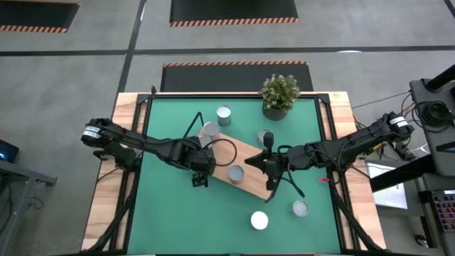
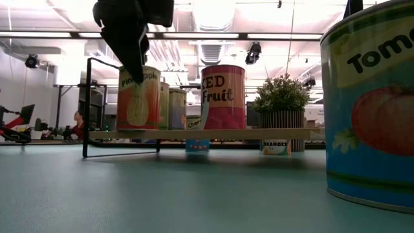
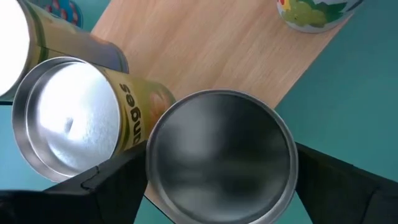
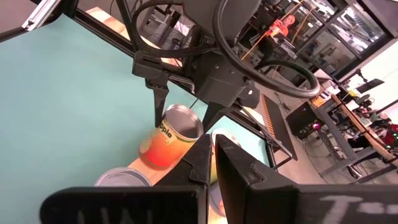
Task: Pick and place cans onto a shelf
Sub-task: Put the canned pineapple on the shelf
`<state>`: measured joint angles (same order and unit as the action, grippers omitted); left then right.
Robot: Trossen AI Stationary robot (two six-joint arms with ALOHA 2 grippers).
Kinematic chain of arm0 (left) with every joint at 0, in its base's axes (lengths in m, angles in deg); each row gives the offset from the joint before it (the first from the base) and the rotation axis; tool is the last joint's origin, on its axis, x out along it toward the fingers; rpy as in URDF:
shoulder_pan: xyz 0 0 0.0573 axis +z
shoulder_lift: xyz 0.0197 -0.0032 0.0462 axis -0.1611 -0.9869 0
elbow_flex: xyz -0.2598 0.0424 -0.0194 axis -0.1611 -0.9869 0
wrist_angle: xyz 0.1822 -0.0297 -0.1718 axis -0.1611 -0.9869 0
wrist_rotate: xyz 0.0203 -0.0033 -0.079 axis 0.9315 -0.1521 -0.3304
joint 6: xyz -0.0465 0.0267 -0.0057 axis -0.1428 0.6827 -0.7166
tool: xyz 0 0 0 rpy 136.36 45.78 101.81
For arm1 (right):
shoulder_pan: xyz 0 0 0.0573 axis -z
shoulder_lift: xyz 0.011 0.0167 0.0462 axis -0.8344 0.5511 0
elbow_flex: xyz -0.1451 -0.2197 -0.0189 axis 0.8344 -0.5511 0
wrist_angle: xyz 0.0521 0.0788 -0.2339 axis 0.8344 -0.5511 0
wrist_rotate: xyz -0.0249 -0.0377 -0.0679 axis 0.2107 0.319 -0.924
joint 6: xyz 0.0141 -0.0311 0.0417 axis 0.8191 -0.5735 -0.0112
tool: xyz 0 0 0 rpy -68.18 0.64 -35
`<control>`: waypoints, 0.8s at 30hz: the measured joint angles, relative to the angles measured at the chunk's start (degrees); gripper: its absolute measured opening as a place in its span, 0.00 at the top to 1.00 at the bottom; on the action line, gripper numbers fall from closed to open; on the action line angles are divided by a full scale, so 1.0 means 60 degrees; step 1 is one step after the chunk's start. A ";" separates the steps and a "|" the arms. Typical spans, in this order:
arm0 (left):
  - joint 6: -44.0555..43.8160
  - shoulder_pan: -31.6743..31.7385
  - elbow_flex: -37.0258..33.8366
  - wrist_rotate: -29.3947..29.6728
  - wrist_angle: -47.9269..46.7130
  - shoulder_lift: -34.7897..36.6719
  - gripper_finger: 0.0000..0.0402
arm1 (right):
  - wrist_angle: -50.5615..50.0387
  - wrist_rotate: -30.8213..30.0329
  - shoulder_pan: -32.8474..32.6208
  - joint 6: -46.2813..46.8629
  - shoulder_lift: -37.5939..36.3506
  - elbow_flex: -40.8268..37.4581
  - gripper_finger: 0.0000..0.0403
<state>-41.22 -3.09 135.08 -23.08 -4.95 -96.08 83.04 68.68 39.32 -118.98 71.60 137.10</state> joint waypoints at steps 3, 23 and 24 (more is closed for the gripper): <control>0.0017 0.0015 0.0000 -0.0001 0.0004 0.0000 0.14 | -0.0016 0.0000 0.0004 0.0003 0.0000 0.0000 0.97; 0.0240 -0.0345 0.1599 0.0028 -0.0615 0.0028 0.15 | -0.0036 -0.0054 0.0001 0.0001 0.0000 0.0000 0.97; 0.0241 -0.0463 0.1643 0.0023 -0.0452 0.0029 0.16 | -0.0050 -0.0086 0.0002 0.0000 0.0000 0.0000 0.97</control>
<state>-39.77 -5.87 144.94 -22.94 -7.67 -95.90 82.74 68.16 39.33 -118.98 71.60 137.10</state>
